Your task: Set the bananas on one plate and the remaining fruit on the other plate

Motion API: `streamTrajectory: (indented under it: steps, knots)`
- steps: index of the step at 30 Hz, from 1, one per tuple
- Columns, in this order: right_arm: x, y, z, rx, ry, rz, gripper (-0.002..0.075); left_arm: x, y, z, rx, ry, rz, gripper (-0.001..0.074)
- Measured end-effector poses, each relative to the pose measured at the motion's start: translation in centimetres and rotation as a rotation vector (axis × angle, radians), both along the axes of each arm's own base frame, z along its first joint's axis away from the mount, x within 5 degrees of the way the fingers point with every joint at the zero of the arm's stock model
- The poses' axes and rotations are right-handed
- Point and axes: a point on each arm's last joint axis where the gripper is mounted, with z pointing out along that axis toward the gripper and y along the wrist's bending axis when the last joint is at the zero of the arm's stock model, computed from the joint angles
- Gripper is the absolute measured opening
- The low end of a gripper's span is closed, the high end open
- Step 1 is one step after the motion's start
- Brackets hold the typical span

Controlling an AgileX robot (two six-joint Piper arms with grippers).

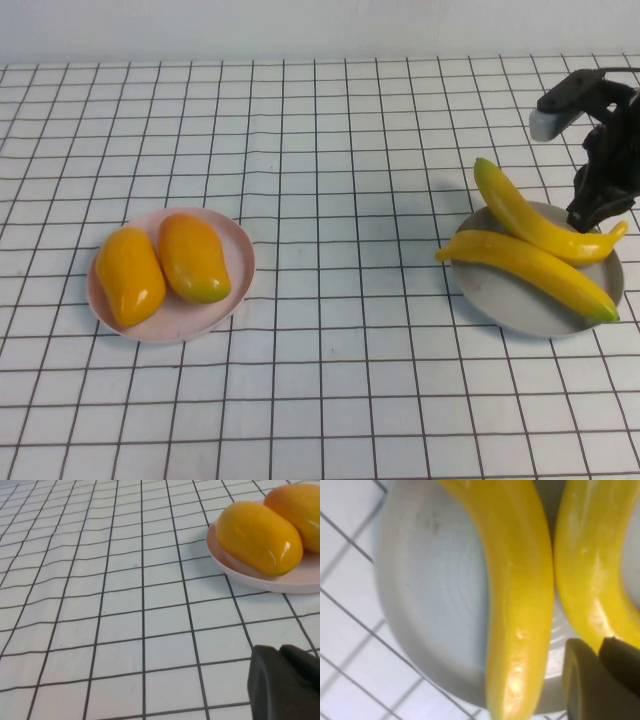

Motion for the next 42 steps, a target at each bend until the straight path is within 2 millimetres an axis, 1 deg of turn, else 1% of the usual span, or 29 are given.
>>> streamTrajectory:
  steps: [2, 5, 6, 7, 9, 11, 13, 15, 18, 20, 24, 27, 29, 32, 37, 42]
  knots:
    - [-0.4, 0.2, 1.1, 0.042, -0.011, -0.055, 0.0015, 0.0, 0.0, 0.0, 0.000, 0.000, 0.000, -0.0004]
    - [-1.4, 0.7, 3.0, 0.126, -0.035, -0.090, -0.0005, 0.0, 0.0, 0.0, 0.000, 0.000, 0.000, -0.0004]
    - [-2.2, 0.9, 4.2, 0.168, -0.053, -0.092, -0.0008, 0.0, 0.0, 0.0, 0.000, 0.000, 0.000, -0.0004]
    - [-3.0, 1.2, 4.9, 0.209, -0.058, -0.089, -0.0010, 0.0, 0.0, 0.0, 0.000, 0.000, 0.000, -0.0004]
    - [-5.5, 1.5, 7.1, 0.298, -0.111, -0.070, -0.0012, 0.0, 0.0, 0.0, 0.000, 0.000, 0.000, -0.0004]
    - [-8.3, 1.7, 9.5, 0.381, -0.224, -0.056, -0.0013, 0.0, 0.0, 0.0, 0.000, 0.000, 0.000, -0.0004]
    - [-11.1, 1.6, 11.1, 0.457, -0.340, -0.063, -0.0013, 0.0, 0.0, 0.0, 0.000, 0.000, 0.000, -0.0004]
    - [-14.2, 1.4, 12.0, 0.526, -0.459, -0.071, -0.0014, 0.0, 0.0, 0.0, 0.000, 0.000, 0.000, -0.0004]
    - [-18.0, 1.0, 11.7, 0.592, -0.583, -0.082, -0.0014, 0.0, 0.0, 0.0, 0.000, 0.000, 0.000, -0.0004]
    - [-20.0, 0.9, 11.4, 0.626, -0.640, -0.080, -0.0014, 0.0, 0.0, 0.0, 0.000, 0.000, 0.000, -0.0004]
    - [-22.7, 0.9, 9.8, 0.680, -0.648, -0.054, -0.0014, 0.0, 0.0, 0.0, 0.000, 0.000, 0.000, -0.0004]
    - [-24.2, 0.9, 8.6, 0.713, -0.666, -0.047, -0.0015, 0.0, 0.0, 0.0, 0.000, 0.000, 0.000, -0.0004]
    - [-24.8, 0.6, 8.5, 0.721, -0.713, -0.064, -0.0015, 0.0, 0.0, 0.0, 0.000, 0.000, 0.000, -0.0004]
    - [-24.9, 0.3, 8.7, 0.708, -0.772, -0.085, -0.0015, 0.0, 0.0, 0.0, 0.000, 0.000, 0.000, -0.0004]
    - [-25.1, 0.6, 8.5, 0.727, -0.733, -0.067, -0.0015, 0.0, 0.0, 0.0, 0.000, 0.000, 0.000, -0.0004]
    - [-25.4, 0.9, 8.1, 0.727, -0.703, 0.007, -0.0015, 0.0, 0.0, 0.0, 0.000, 0.000, 0.000, -0.0004]
